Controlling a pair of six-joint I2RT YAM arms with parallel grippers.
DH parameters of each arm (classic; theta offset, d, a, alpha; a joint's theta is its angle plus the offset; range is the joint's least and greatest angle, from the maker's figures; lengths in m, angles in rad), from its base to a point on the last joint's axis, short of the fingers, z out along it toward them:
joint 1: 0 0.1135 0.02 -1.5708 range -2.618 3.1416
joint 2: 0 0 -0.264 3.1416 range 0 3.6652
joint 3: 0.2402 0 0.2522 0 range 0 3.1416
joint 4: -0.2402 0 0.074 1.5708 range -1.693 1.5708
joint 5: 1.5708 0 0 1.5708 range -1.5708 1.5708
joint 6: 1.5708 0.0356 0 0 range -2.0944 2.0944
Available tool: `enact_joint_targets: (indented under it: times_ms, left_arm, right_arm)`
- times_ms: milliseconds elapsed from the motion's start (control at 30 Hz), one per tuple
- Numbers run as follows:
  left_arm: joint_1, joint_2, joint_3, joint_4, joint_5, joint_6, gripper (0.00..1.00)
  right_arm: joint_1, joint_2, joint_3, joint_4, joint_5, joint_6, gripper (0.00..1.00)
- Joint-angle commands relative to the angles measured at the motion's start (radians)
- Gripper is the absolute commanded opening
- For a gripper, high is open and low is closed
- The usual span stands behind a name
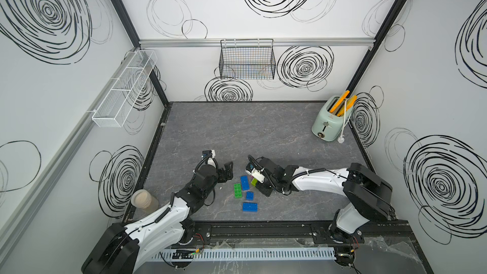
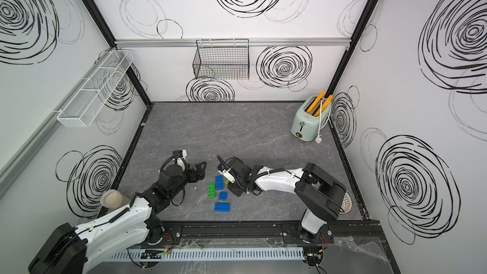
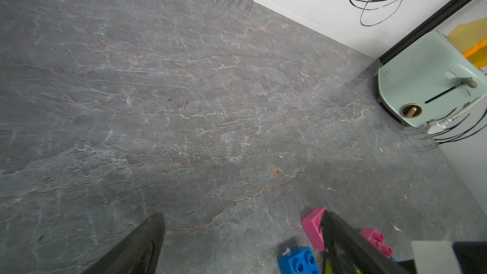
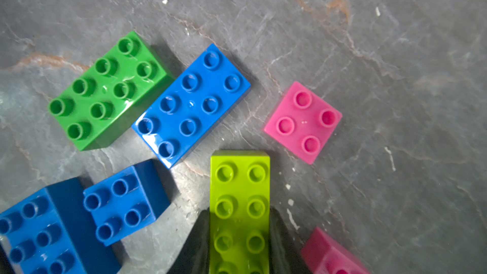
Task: Assemble a heart with lego
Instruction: Pick up the lego brick from the center of the board.
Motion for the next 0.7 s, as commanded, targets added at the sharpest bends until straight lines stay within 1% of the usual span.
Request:
enact_joint_targets:
  times_ms: [0, 67, 200, 333, 467, 667]
  left_arm:
    - [0.019, 0.054, 0.045, 0.123, 0.082, -0.030, 0.97]
    - [0.026, 0.095, 0.068, 0.134, 0.104, -0.045, 0.97]
    - [0.032, 0.190, 0.125, 0.174, 0.188, -0.071, 0.97]
    - [0.032, 0.269, 0.163, 0.216, 0.256, -0.100, 0.97]
    - [0.030, 0.296, 0.166, 0.242, 0.280, -0.108, 0.97]
    - [0.033, 0.295, 0.160, 0.238, 0.312, -0.119, 0.97]
  right_arm:
    - [-0.023, 0.005, 0.040, -0.057, -0.034, -0.001, 0.22]
    - [-0.034, 0.021, 0.057, -0.081, -0.033, -0.009, 0.22]
    - [-0.064, 0.050, 0.068, -0.115, -0.022, -0.011, 0.23]
    - [-0.091, 0.069, 0.074, -0.113, -0.020, -0.003, 0.23]
    - [-0.117, 0.081, 0.088, -0.102, -0.021, -0.005, 0.23]
    - [-0.142, 0.116, 0.134, -0.088, -0.025, -0.022, 0.23]
